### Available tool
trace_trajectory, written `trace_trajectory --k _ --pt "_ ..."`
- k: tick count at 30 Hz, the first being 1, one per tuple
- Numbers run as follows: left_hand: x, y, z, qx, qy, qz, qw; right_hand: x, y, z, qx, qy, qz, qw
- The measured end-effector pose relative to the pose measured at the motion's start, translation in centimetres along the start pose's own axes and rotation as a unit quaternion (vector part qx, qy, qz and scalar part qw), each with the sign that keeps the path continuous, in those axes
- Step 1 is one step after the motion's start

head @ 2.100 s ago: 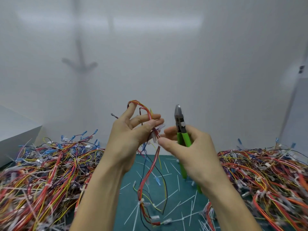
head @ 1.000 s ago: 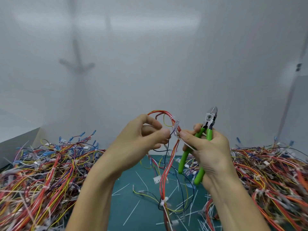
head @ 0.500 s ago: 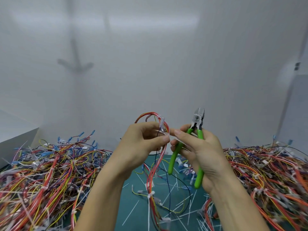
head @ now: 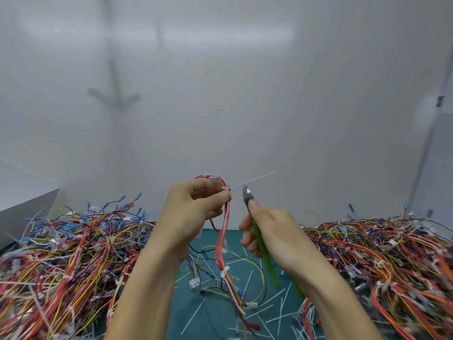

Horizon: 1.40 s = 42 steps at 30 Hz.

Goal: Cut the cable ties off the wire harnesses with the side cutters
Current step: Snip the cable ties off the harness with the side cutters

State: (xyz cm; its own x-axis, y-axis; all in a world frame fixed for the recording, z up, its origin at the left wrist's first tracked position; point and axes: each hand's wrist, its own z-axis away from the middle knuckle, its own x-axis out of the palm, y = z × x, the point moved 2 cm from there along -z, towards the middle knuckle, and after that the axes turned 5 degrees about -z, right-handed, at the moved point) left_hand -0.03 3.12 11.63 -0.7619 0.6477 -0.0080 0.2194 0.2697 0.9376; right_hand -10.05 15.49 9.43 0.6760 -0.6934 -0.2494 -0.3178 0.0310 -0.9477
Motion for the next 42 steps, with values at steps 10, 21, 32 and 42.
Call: trace_trajectory --k 10,21,32,42 --pt "0.4 0.5 0.4 0.037 0.009 -0.031 0.999 0.1 -1.1 1.2 -0.117 0.033 0.22 0.968" --pt "0.0 0.7 0.3 0.076 -0.001 -0.061 0.995 0.4 -1.3 1.2 -0.13 0.047 0.237 0.962" --pt "0.5 0.6 0.3 0.08 -0.01 -0.051 0.995 0.5 -1.8 1.5 -0.155 0.069 0.235 0.957" --pt "0.4 0.5 0.2 0.099 -0.029 -0.069 0.992 0.5 -1.3 1.2 -0.133 0.05 0.189 0.972"
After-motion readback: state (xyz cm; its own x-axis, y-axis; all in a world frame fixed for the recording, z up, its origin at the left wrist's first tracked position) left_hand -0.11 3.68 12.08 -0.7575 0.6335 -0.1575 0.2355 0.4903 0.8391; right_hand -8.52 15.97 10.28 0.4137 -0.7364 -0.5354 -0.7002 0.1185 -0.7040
